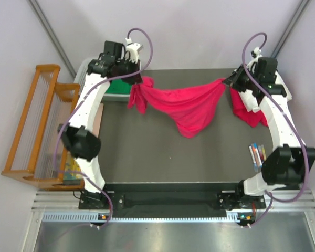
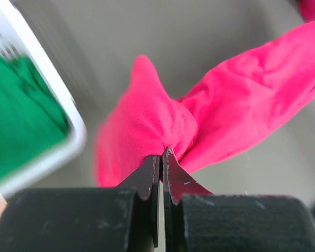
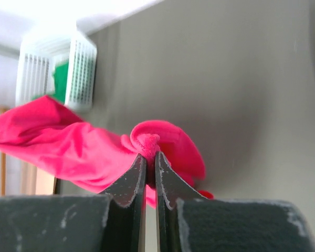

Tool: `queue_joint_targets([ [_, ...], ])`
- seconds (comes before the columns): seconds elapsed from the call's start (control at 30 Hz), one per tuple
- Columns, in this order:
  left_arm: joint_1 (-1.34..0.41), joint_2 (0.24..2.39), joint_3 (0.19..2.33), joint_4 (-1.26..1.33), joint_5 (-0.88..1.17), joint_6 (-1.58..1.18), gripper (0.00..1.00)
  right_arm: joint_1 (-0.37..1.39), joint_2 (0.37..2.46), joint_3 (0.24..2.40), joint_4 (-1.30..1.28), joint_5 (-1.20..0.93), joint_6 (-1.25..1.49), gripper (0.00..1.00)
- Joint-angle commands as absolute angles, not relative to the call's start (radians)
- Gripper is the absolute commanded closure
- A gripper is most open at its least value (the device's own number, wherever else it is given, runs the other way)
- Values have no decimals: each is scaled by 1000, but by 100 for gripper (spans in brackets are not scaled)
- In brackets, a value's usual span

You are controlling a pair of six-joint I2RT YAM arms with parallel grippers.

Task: Fold and stack the t-shirts
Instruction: Flatten the tshirt out

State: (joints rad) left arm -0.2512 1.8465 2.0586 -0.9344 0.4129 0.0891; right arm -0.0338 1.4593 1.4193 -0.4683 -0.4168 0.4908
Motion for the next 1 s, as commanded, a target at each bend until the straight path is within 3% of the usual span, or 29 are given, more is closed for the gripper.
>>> queue_joint_targets([
  [0.0,-247,2029,2342,-978,374,46,100,-57,1557,1583,-416,-448,512,100],
  [0.1,-248,1930,2246,-951,440,60,100,-46,1467,1435,-353,-453,514,100],
  [0.2,-255,1734,1853,-867,459,121,99,-38,1334,1251,-345,-460,502,100],
  [0.4,-259,1475,1507,-1011,561,311,81,128,938,874,-441,-443,518,100],
  [0.43,-259,1453,1467,-1037,569,328,68,155,893,830,-493,-436,525,100],
  [0.5,-259,1402,1361,-1098,586,385,44,207,798,711,-589,-430,535,84],
  [0.53,-259,1393,1336,-1115,586,403,24,216,773,669,-627,-431,538,84],
  [0.6,-259,1378,1298,-1146,566,425,10,227,712,570,-733,-456,554,86],
  [0.63,-258,1376,1296,-1147,568,428,2,226,692,545,-751,-468,566,80],
  [0.7,-258,1385,1327,-1150,589,416,2,225,652,522,-775,-486,601,59],
  [0.77,-258,1405,1368,-1137,610,382,1,226,694,557,-776,-485,601,59],
  [0.87,-258,1478,1457,-1053,575,309,1,227,851,713,-784,-463,563,38],
  [0.97,-258,1535,1517,-928,508,231,1,225,998,889,-738,-453,531,36],
])
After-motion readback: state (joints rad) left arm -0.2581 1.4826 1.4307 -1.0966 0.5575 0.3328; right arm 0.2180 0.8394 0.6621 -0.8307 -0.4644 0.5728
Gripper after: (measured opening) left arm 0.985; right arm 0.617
